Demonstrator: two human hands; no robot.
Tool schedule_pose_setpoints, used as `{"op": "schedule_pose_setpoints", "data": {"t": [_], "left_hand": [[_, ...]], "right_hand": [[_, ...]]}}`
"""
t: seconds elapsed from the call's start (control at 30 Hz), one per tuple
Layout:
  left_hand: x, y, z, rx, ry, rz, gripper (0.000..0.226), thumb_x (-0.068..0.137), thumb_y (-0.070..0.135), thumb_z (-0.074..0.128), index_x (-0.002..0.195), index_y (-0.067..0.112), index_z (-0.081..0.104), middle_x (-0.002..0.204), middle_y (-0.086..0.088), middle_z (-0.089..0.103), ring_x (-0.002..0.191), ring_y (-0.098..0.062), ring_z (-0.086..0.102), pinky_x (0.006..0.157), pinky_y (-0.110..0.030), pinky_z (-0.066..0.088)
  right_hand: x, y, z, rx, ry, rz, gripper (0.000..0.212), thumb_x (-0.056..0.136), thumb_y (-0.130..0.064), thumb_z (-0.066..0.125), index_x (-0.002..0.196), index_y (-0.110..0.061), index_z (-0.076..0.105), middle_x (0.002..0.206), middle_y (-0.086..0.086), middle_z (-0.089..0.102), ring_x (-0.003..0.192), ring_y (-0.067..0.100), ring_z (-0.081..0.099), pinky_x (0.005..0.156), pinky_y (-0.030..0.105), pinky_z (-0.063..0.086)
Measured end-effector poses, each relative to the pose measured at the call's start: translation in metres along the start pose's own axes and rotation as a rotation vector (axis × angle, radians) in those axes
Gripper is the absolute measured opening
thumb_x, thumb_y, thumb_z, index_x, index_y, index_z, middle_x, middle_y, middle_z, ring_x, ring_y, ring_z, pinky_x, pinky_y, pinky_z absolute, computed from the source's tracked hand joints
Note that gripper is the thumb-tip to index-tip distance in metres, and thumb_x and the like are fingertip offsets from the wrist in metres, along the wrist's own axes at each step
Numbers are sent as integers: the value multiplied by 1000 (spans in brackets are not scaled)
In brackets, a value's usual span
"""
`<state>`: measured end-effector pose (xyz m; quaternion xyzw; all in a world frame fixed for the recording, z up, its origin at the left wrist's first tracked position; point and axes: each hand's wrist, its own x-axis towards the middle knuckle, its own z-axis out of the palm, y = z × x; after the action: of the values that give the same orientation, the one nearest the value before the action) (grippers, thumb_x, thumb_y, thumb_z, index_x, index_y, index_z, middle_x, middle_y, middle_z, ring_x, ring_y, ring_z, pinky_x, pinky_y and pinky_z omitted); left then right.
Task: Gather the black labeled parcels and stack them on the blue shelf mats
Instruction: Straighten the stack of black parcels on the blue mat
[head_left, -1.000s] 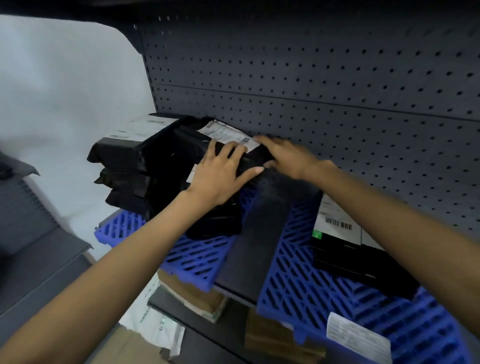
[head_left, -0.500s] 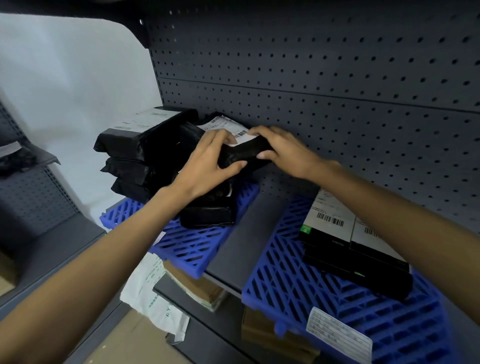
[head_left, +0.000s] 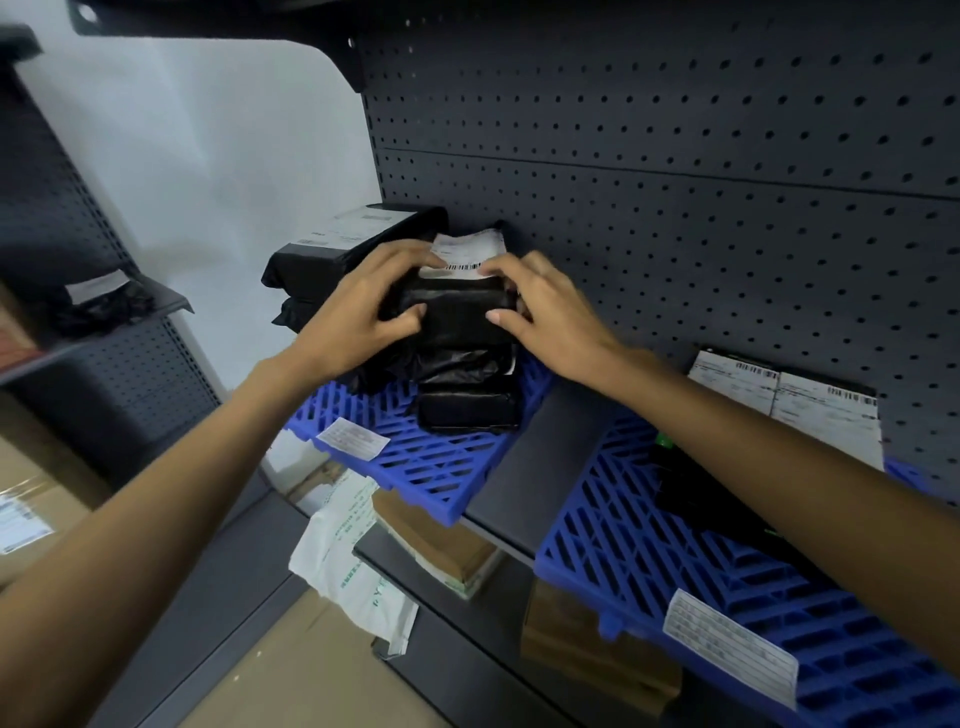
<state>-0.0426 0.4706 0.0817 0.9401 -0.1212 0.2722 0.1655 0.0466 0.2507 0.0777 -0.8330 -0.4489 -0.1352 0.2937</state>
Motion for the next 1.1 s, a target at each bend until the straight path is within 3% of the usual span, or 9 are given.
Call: {"op": "schedule_pose_setpoints", "data": {"t": [0.13,0.27,0.4,0.47,0.6,0.73,0.87,1.1], "left_hand": [[-27,-3,18,-15,74,-136,41,97,12,56,138,15,51,152,-3,37,138,-9,37,113,-13,24],[-28,3,27,-2,129,-178,43,98,5,47,140,15,51,149,-6,41,137,-17,42,112,-25,33],[-32,2,29,-37,23,-229,61,93,5,54,148,24,38,158,-1,20,139,-19,35,105,-35,41],[-34,2,32,-75,-21,-226,69,90,7,60,150,27,32,159,0,11,138,-16,32,101,-37,44],[-32,6,40,-118,49,-224,70,88,4,64,148,27,36,157,-4,13,139,-16,27,106,-33,42],[-34,15,46,-97,92,-218,72,87,5,66,148,30,36,157,-1,16,141,-19,29,106,-40,46],[-38,33,60,-40,87,-189,82,84,6,70,151,31,30,159,0,12,138,-23,35,94,-45,55],[-45,31,72,79,43,-210,120,69,6,85,155,42,9,162,-1,-7,125,-36,51,81,-47,59]], "right_hand": [[-7,-4,19,-3,-14,-6,45,95,-18,60,138,-17,47,118,5,50,98,21,59,86,41,50],[-2,-8,25,-41,1,-16,45,94,-23,61,136,-19,45,120,2,49,98,22,60,82,42,53],[-3,-12,34,-248,-30,-12,61,89,-35,67,140,-24,34,124,6,49,94,31,64,73,44,55],[-6,-12,38,-197,-57,14,69,87,-32,70,142,-26,29,124,7,47,93,33,64,76,46,55],[-7,-11,41,-71,-54,68,72,84,-18,74,139,-29,29,123,5,44,100,32,61,86,49,52],[-10,0,34,-9,-45,83,75,82,-7,73,138,-31,31,121,4,43,98,28,59,85,44,51],[-17,16,25,-16,-40,113,80,81,0,71,142,-33,29,118,4,42,89,24,58,79,44,55],[-29,13,36,37,-106,164,112,75,-18,84,152,-42,6,131,6,38,99,24,58,90,47,52]]}}
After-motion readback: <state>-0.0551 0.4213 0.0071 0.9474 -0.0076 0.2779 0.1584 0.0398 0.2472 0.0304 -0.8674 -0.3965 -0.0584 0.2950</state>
